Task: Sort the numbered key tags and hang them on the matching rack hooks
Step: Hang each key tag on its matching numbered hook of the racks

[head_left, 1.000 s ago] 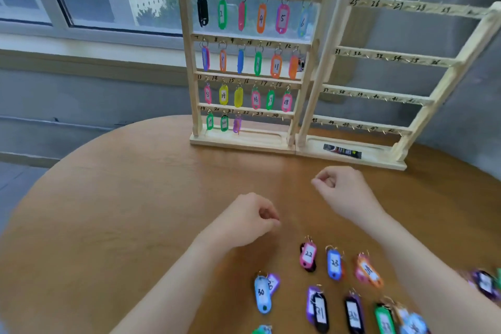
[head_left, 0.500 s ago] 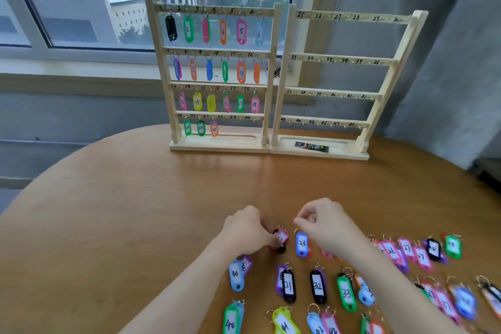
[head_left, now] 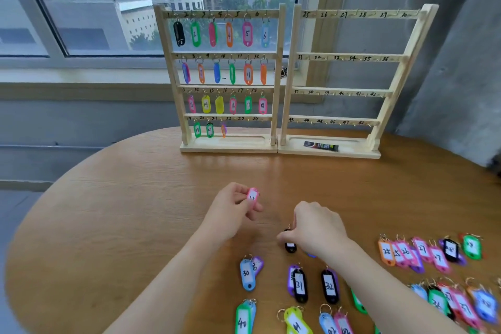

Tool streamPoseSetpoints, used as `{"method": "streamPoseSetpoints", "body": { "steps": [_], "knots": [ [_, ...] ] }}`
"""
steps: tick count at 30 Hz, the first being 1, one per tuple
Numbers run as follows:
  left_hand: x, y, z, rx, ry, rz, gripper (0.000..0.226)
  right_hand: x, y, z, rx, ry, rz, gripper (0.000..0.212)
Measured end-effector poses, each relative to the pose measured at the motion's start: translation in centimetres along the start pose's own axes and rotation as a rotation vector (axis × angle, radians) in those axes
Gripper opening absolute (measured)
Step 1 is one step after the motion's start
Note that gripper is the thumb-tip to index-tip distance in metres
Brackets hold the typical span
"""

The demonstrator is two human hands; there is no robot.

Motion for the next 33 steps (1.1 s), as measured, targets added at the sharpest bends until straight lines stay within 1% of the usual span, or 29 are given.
{"method": "streamPoseSetpoints", "body": {
  "steps": [3,7,11,13,15,17,20,25,29,33],
  "knots": [
    [-0.1,0.5,-0.3,0.001,0.019,0.031,0.018,-0.4,-0.8,-1.1,-0.073,-0.013,-0.043,0.042],
    [-1.0,0.8,-1.1,0.005,0.041,0.034,0.013,-0.6,-1.6,-2.4,-0.2,-0.022,-0.152,0.035],
    [-1.1,1.0,-1.6,0.034,-0.005,0.071,0.021,-0.8,-2.2,-2.8,-0.253,0.042,-0.248,0.029],
    [-1.0,0.9,-1.7,0.043,-0.029,0.057,0.022,-1.0,-2.4,-2.8,-0.238,0.1,-0.284,0.03],
    [-0.9,0.8,-2.1,0.05,-0.05,0.075,0.02,-1.3,-2.2,-3.0,-0.211,0.156,-0.333,0.036],
    [-0.7,0.8,-2.5,0.055,-0.07,0.075,0.019,-1.5,-1.5,-3.4,-0.167,0.196,-0.39,0.044],
    [-0.6,0.8,-3.2,0.061,-0.084,0.1,0.02,-2.1,-0.3,-4.1,-0.095,0.252,-0.477,0.05],
    [-0.8,1.0,-4.6,0.032,-0.086,0.128,0.02,-2.2,0.6,-5.8,-0.025,0.26,-0.591,0.046],
    [-0.8,1.7,-6.6,0.025,-0.097,0.175,0.017,-2.9,1.0,-7.3,-0.02,0.258,-0.638,0.045],
    [-0.3,3.8,-9.4,0.104,-0.136,0.207,0.015,-4.6,2.3,-9.2,0.05,0.32,-0.604,0.04]
  ]
}}
Point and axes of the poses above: each hand's wrist, its own z-axis away from the middle knuckle, its own y-axis out of the back of the hand, x = y × z, the point moved 6 cm from there along -z, towards the middle knuckle, and after that the axes turned 10 degrees about -z, right-handed, at the moved point
